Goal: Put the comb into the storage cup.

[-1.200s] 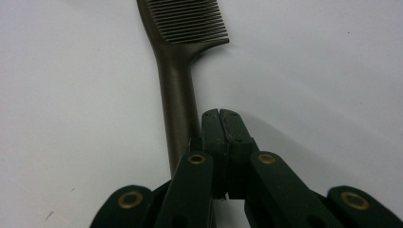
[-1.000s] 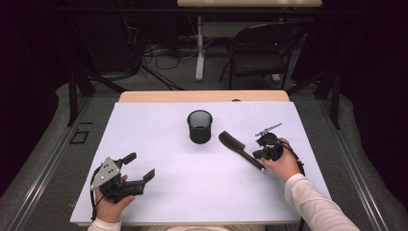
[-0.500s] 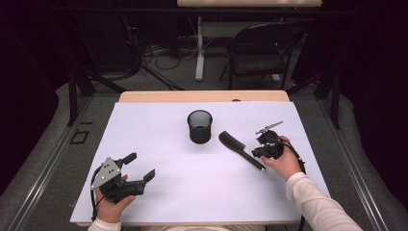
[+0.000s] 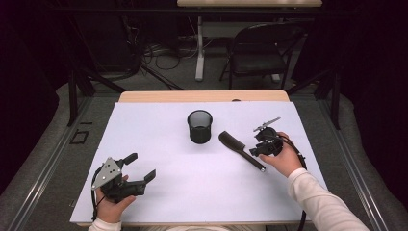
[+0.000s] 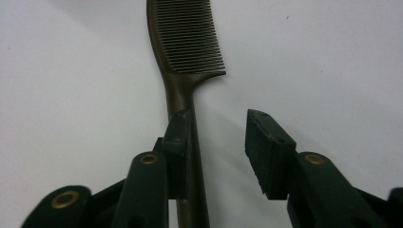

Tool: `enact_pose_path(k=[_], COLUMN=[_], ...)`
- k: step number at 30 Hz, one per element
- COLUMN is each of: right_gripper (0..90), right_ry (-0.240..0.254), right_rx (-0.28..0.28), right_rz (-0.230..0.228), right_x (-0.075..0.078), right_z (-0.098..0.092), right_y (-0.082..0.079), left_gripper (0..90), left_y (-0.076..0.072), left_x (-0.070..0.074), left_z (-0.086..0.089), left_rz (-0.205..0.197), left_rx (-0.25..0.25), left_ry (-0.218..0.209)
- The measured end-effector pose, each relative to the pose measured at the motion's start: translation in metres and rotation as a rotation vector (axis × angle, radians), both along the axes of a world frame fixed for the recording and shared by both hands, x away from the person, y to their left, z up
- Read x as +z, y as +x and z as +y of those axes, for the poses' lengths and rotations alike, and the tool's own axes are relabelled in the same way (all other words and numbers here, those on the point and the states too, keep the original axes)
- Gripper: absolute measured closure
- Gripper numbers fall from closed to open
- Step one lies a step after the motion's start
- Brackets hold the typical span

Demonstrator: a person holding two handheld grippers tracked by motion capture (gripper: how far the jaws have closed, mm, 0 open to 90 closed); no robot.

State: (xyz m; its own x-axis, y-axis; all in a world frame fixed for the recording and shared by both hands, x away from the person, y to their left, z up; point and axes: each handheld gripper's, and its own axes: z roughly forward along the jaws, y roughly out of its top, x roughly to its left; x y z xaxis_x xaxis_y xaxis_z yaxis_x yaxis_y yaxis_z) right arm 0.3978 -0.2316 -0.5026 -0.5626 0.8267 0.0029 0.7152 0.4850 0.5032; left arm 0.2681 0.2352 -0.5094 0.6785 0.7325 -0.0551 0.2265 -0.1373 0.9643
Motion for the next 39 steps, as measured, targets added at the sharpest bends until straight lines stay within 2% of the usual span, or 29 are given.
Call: enact_pose_path(k=[6, 8, 9, 10, 11, 12, 18, 24, 25, 29, 30, 31, 35, 38, 39], right_gripper=[48.3, 47.5, 46.0, 40.4, 40.4, 37.1, 37.2, 37.2, 37.1, 37.1, 35.8, 35.8, 28.3, 19.1, 19.1], right_ry=[-0.019, -0.023, -0.032, -0.042, -0.042, -0.079, -0.132, -0.13, -0.138, -0.108, -0.093, -0.093, -0.103, -0.121, -0.121], right_rx=[0.018, 0.017, 0.02, 0.027, 0.027, 0.034, 0.045, 0.034, 0.03, 0.027, 0.029, 0.029, 0.056, 0.079, 0.079], right_rz=[0.002, 0.006, -0.006, -0.038, -0.038, -0.044, -0.079, -0.054, -0.022, 0.002, 0.034, 0.034, 0.046, 0.061, 0.061], right_x=[0.002, 0.003, 0.004, 0.004, 0.004, 0.005, 0.006, 0.003, 0.004, 0.001, 0.0, 0.0, -0.003, -0.009, -0.009], right_z=[0.005, 0.006, 0.007, 0.009, 0.009, 0.01, 0.014, 0.017, 0.017, 0.017, 0.018, 0.018, 0.022, 0.029, 0.029], right_y=[0.001, 0.001, 0.001, 0.003, 0.003, 0.004, 0.007, 0.009, 0.01, 0.013, 0.014, 0.014, 0.014, 0.014, 0.014], left_gripper=[9.8, 9.8, 9.8, 9.8, 9.8, 9.8, 9.8, 9.8, 9.8, 9.8, 9.8, 9.8, 9.8, 9.8, 9.8], left_y=[0.002, 0.002, 0.002, 0.002, 0.002, 0.002, 0.002, 0.002, 0.002, 0.002, 0.002, 0.002, 0.002, 0.002, 0.002], left_x=[-0.001, -0.001, -0.001, -0.001, -0.001, -0.001, -0.001, -0.001, -0.001, -0.001, -0.001, -0.001, -0.001, -0.001, -0.001], left_z=[-0.002, -0.002, -0.002, -0.002, -0.002, -0.001, -0.001, -0.001, -0.001, -0.001, -0.001, -0.001, -0.002, -0.002, -0.002], left_rz=[0.002, 0.004, 0.003, 0.003, 0.002, 0.004, 0.003, 0.005, 0.007, 0.008, 0.009, 0.008, 0.008, 0.008, 0.008], left_rx=[-0.012, -0.014, -0.014, -0.014, -0.014, -0.013, -0.014, -0.014, -0.011, -0.013, -0.014, -0.016, -0.018, -0.019, -0.019], left_ry=[0.001, 0.004, 0.003, 0.001, 0.001, -0.001, -0.002, -0.002, -0.002, -0.002, -0.001, -0.001, 0.004, 0.004, 0.004])
